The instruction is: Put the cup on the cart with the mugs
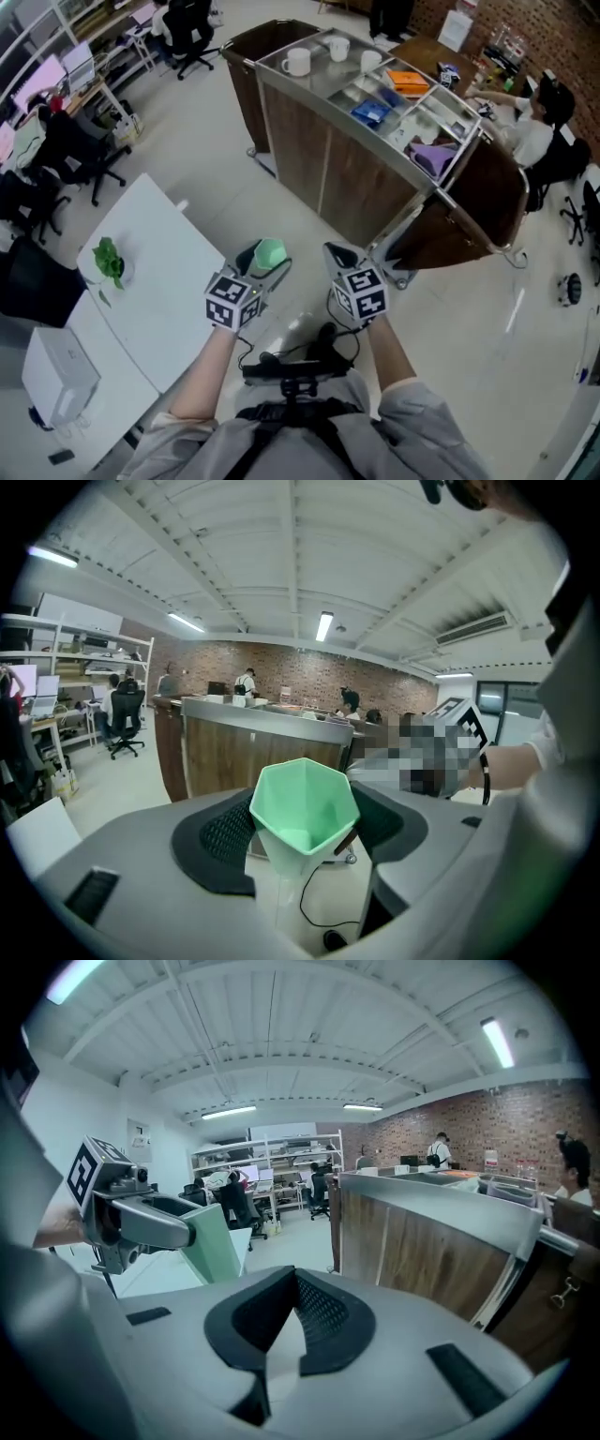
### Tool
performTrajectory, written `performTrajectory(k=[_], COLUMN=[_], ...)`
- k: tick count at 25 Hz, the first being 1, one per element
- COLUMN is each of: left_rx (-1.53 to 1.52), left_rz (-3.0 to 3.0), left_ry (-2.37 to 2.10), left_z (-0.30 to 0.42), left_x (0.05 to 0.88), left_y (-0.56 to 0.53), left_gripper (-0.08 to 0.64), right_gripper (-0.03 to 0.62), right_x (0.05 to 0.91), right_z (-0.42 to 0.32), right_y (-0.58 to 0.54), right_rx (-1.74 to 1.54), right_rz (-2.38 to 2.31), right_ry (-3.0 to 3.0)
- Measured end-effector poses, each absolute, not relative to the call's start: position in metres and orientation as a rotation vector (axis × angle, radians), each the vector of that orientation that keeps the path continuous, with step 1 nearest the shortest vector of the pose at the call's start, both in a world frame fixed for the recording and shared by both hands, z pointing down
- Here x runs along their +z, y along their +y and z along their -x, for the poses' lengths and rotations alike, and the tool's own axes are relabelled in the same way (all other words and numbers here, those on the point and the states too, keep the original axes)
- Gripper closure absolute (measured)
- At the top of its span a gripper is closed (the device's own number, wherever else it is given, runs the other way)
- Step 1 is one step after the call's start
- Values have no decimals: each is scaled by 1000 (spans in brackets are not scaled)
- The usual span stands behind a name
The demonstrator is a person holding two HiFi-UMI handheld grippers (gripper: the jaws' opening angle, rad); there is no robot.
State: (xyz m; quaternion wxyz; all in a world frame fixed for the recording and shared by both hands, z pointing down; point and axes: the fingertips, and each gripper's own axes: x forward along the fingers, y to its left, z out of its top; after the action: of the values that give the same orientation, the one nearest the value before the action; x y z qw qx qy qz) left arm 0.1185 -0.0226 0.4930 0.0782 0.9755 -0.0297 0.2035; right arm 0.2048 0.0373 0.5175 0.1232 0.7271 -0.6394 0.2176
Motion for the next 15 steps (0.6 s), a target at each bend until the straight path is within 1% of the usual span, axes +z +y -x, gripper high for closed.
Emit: performTrajectory(k=[7,15], left_rx=[624,625], left_rz=[-2962,-2990], left_ry=[-33,6], left_z=[-203,-265], left_x=[480,466], left_y=[-2,8], left_gripper=[241,241], right_gripper=[584,584], right_x=[503,482], right_z=[-270,-313], right_y=[62,64], right_rx=[638,610], right_rz=[-2157,-2134], right_ry=[-1872,-1912])
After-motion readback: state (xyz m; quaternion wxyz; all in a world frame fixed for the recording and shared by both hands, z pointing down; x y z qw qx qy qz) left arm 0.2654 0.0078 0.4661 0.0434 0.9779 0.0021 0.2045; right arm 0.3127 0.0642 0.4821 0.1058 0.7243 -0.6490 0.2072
